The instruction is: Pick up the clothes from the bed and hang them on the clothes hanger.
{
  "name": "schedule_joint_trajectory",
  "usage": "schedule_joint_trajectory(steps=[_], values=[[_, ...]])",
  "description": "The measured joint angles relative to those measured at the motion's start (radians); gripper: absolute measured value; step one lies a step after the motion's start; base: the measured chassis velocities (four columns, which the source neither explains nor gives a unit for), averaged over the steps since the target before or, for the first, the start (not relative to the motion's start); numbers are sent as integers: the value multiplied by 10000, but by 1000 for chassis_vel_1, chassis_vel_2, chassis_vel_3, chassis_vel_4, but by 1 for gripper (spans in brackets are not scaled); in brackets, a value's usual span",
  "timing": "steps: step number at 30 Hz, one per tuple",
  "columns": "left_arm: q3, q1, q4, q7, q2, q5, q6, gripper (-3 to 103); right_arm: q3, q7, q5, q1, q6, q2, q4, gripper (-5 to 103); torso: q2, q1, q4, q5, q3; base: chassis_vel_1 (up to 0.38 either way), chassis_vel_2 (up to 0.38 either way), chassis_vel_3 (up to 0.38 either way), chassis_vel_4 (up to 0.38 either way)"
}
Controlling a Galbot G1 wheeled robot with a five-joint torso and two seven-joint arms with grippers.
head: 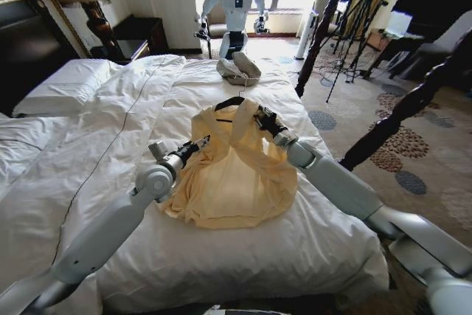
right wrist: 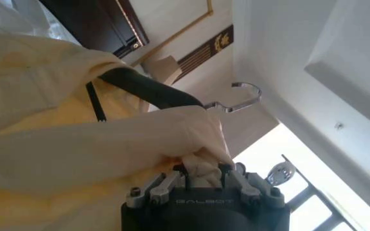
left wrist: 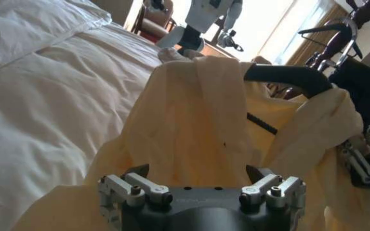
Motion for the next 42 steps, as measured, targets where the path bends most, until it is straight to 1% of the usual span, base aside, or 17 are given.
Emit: schedule_joint_trajectory(steps=[3, 5, 8, 11, 14, 24, 26, 27, 33, 35, 36, 39, 40, 42], values=[[-144, 245, -126, 14, 111, 0, 0, 100, 69, 372, -77, 385, 159, 60, 11, 22, 0, -2, 0, 0, 0, 0, 0, 0, 0], [-165, 282, -142, 17, 127, 0, 0, 100, 83, 439, -83, 437, 178, 71, 14, 22, 1, -2, 0, 0, -1, 0, 0, 0, 0], [-265, 381, -186, 31, 204, 12, -1, 100, 140, 849, -181, 734, 310, 131, 66, 22, 0, -3, 0, 0, -1, 0, 0, 0, 0], [-297, 402, -199, 34, 231, 20, -3, 100, 145, 1029, -241, 801, 363, 171, 93, 22, 0, -2, 0, 0, 0, 0, 0, 0, 0], [-393, 511, -293, 25, 309, 34, -15, 100, 236, 1504, -379, 986, 492, 313, 123, 22, -1, -2, -1, 1, 0, 0, 0, 0, 0], [-598, 732, -545, -89, 465, 42, -31, 100, 360, 1825, -384, 1688, 719, 272, 266, 22, -1, -2, 0, 1, 0, 0, 0, 0, 0], [-656, 778, -625, -136, 510, 43, -34, 100, 387, 1844, -315, 1967, 730, 150, 428, 22, -1, -2, 0, 1, 0, 0, 0, 0, 0], [-722, 848, -719, -176, 603, 42, -39, 100, 464, 1886, -163, 2271, 724, -32, 640, 22, -1, -2, 0, 1, 0, 0, 0, 0, 0], [-1063, 1170, -1036, -215, 888, 34, -48, 100, 536, 1935, 97, 2671, 572, -386, 996, 22, -1, -2, -2, 1, 0, 0, 0, 0, 0], [-1454, 1513, -1317, -216, 1102, 26, -48, 100, 544, 1981, 245, 2945, 500, -580, 1099, 22, -1, -2, -2, 2, 0, 0, 0, 0, 0], [-1454, 1513, -1317, -216, 1102, 26, -48, 100, 544, 1981, 245, 2945, 500, -580, 1099, 22, -1, -2, -2, 2, 0, 0, 0, 0, 0], [-2078, 2149, -1660, -220, 1252, 21, -18, 100, 548, 2104, 503, 3341, 363, -895, 1316, 22, -1, -2, 0, 2, 0, 0, 0, 0, 0], [-2078, 2149, -1660, -220, 1252, 21, -18, 100, 548, 2104, 503, 3341, 363, -895, 1316, 22, -1, -2, 0, 2, 0, 0, 0, 0, 0], [-2624, 2737, -1948, -244, 1270, 18, 6, 100, 570, 2119, 752, 3691, 274, -1233, 1508, 22, -1, -2, 1, 2, -1, 0, 0, 0, 0]])
